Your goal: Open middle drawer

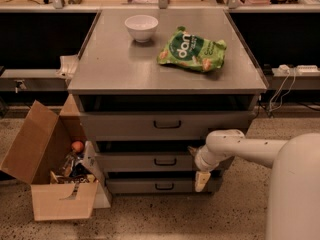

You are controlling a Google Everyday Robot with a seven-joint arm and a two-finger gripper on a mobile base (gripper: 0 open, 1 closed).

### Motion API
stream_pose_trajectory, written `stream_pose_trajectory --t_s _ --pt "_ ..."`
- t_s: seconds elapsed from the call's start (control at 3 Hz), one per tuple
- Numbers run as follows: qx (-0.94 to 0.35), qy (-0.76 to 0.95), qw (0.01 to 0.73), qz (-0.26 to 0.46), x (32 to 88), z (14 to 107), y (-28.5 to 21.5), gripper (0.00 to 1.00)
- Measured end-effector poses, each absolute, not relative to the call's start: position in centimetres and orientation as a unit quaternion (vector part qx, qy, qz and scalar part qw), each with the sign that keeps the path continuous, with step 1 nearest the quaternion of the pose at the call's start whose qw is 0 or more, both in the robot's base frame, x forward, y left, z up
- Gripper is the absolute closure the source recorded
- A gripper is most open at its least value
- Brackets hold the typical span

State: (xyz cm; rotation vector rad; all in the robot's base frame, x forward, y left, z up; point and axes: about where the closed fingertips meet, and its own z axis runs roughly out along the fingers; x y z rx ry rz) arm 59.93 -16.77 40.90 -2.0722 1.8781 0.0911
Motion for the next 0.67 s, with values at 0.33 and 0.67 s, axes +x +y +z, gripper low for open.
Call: stream_pose_trajectory --t_s 0.33,0.67 --pt "-0.737 0.654 0.162 0.051 59.45 39.74 -15.89 0.14" --pt "-0.741 0.65 0.157 0.065 58.47 39.99 -15.86 0.38"
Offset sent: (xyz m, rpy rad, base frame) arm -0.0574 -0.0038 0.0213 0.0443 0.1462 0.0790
